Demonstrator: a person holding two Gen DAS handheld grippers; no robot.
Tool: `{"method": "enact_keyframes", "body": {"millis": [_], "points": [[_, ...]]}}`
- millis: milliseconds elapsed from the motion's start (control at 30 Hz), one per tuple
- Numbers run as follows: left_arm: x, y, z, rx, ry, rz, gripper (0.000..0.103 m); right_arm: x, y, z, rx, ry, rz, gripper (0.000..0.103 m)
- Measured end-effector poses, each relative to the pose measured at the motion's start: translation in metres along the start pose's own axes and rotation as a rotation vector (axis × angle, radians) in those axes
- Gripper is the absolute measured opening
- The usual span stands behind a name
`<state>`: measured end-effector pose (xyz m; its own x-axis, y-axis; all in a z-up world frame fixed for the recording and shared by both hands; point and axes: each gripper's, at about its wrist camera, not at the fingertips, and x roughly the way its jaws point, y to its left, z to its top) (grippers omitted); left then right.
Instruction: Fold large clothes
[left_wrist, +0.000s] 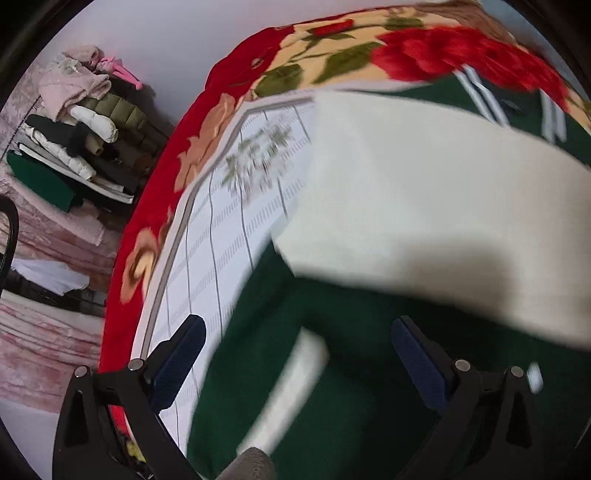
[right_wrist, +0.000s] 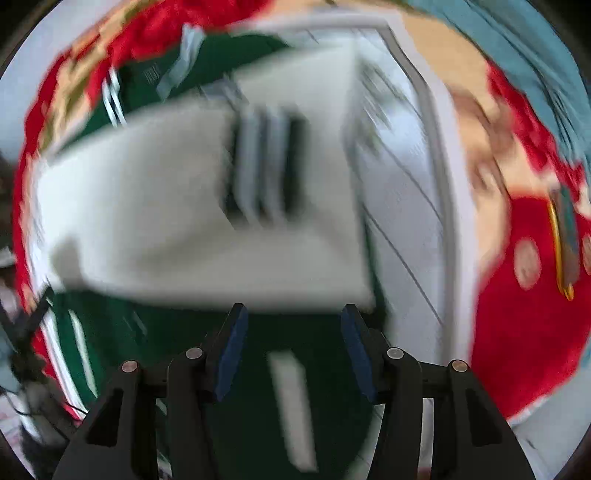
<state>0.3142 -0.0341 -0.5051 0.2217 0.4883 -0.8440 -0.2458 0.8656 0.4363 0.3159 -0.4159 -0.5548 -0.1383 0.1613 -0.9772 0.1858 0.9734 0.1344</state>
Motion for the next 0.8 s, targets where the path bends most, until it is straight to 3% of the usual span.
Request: {"method": "enact_keyframes", "body": {"millis": [100, 133, 167, 200, 267, 400, 533, 600, 667, 700, 733, 767, 800], "points": [[-0.033, -0.023, -0.044, 0.03, 0.04, 0.045, 0.103, 0.04, -0.045, -0.037, 0.048, 0.12, 0.057, 0.054], [-0.04, -0.031, -0.058, 0.04, 0.058, 0.07, 0.103, 0.054, -0.055, -0.048, 0.058, 0.17, 0.092, 0.05], [-0.046, -0.038, -0.071, 0.047, 0.076, 0.094, 0.103, 0.069, -0.064, -0.057, 0.066, 0.212, 0.14, 0.021], [-0.051, -0.046, -0.086, 0.053, 0.102, 0.123, 0.103, 0.078, -0.07, -0.062, 0.066, 0.233, 0.158, 0.009], [-0.056, -0.057, -0.108, 0.056, 0.152, 0.163, 0.103, 0.095, -0.082, -0.073, -0.012, 0.219, 0.14, 0.008], [-0.075, -0.069, -0.144, 0.023, 0.222, 0.2, 0.103, 0.081, -0.083, -0.062, -0.111, 0.251, 0.197, 0.011], [-0.088, -0.081, -0.175, 0.014, 0.276, 0.193, 0.103, 0.056, -0.099, -0.051, -0.158, 0.238, 0.314, 0.044], [-0.087, -0.083, -0.19, -0.019, 0.315, 0.17, 0.103, 0.054, -0.106, -0.048, -0.167, 0.246, 0.313, 0.045], [-0.079, -0.07, -0.206, -0.176, 0.39, 0.051, 0.103, 0.059, -0.115, -0.045, -0.174, 0.26, 0.301, 0.045], [-0.068, -0.052, -0.22, -0.372, 0.469, -0.101, 0.103, 0.063, -0.119, -0.045, -0.17, 0.27, 0.292, 0.045], [-0.062, -0.041, -0.229, -0.49, 0.502, -0.176, 0.102, 0.067, -0.118, -0.049, -0.165, 0.279, 0.289, 0.045], [-0.052, -0.022, -0.247, -0.708, 0.54, -0.295, 0.102, 0.068, -0.119, -0.049, -0.166, 0.287, 0.29, 0.045], [-0.047, -0.014, -0.257, -0.814, 0.552, -0.351, 0.102, 0.078, -0.113, -0.051, -0.168, 0.287, 0.287, 0.045]]}}
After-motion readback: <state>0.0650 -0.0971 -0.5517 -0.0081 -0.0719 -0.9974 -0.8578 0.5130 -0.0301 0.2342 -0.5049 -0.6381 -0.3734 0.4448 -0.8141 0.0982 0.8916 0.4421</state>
